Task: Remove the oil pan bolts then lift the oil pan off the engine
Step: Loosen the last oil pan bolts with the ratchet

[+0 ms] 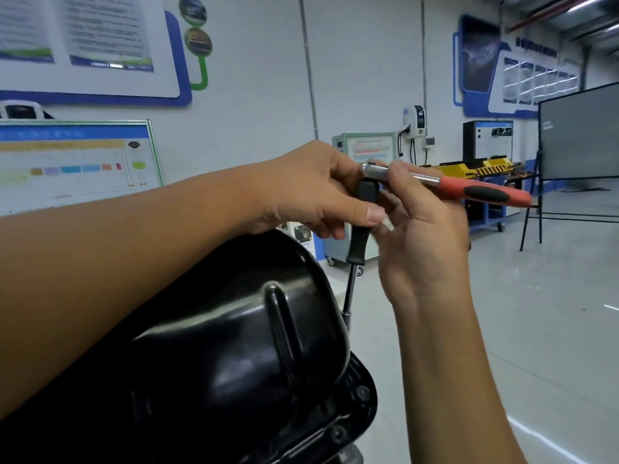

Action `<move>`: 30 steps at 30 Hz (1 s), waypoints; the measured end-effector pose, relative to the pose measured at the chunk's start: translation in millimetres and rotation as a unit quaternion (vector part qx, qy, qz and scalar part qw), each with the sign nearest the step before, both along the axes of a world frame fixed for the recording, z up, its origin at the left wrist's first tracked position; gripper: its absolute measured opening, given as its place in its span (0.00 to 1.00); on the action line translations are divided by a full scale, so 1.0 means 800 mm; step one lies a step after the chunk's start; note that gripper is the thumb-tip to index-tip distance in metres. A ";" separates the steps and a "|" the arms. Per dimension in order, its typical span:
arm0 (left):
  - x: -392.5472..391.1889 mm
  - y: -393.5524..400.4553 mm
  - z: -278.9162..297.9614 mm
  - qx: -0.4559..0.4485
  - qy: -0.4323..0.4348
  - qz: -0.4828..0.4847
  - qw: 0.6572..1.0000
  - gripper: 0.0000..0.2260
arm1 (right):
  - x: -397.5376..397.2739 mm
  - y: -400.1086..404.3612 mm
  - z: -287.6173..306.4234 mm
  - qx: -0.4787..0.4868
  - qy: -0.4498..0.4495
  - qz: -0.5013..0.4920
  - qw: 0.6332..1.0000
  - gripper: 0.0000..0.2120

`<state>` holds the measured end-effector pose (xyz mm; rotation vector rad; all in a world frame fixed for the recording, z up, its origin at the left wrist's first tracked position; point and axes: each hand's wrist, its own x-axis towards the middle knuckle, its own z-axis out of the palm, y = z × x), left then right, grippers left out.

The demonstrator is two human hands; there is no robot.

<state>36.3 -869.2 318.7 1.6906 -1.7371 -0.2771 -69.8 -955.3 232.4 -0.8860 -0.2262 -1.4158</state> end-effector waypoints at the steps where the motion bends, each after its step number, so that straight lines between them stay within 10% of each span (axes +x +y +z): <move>1: -0.001 -0.002 0.000 -0.013 -0.016 0.017 1.000 0.18 | -0.002 -0.001 0.000 0.011 0.005 0.030 0.999 0.07; 7: -0.009 -0.004 -0.001 0.059 -0.012 -0.054 0.997 0.08 | -0.001 -0.004 -0.004 -0.058 0.023 -0.258 0.964 0.08; 13: -0.006 -0.007 -0.003 -0.004 -0.010 -0.006 1.000 0.19 | 0.008 0.000 -0.004 0.049 -0.020 0.125 0.991 0.23; 15: -0.007 -0.009 -0.004 -0.016 -0.010 0.003 1.000 0.18 | 0.008 0.003 -0.005 -0.005 -0.026 -0.046 0.999 0.06; 18: -0.010 -0.007 -0.004 -0.009 -0.018 -0.019 1.000 0.09 | 0.005 -0.003 -0.007 -0.085 -0.005 -0.206 0.975 0.07; 24: -0.015 -0.002 -0.003 0.034 -0.018 -0.034 0.999 0.11 | -0.005 -0.002 0.000 0.057 0.016 0.216 0.975 0.13; 28: -0.010 -0.006 -0.002 -0.012 -0.037 0.015 0.999 0.16 | -0.003 0.000 -0.006 -0.053 -0.022 -0.174 0.983 0.06; 30: -0.008 -0.007 -0.001 -0.008 -0.030 0.015 0.999 0.14 | -0.002 -0.004 -0.008 -0.072 -0.006 -0.218 0.973 0.09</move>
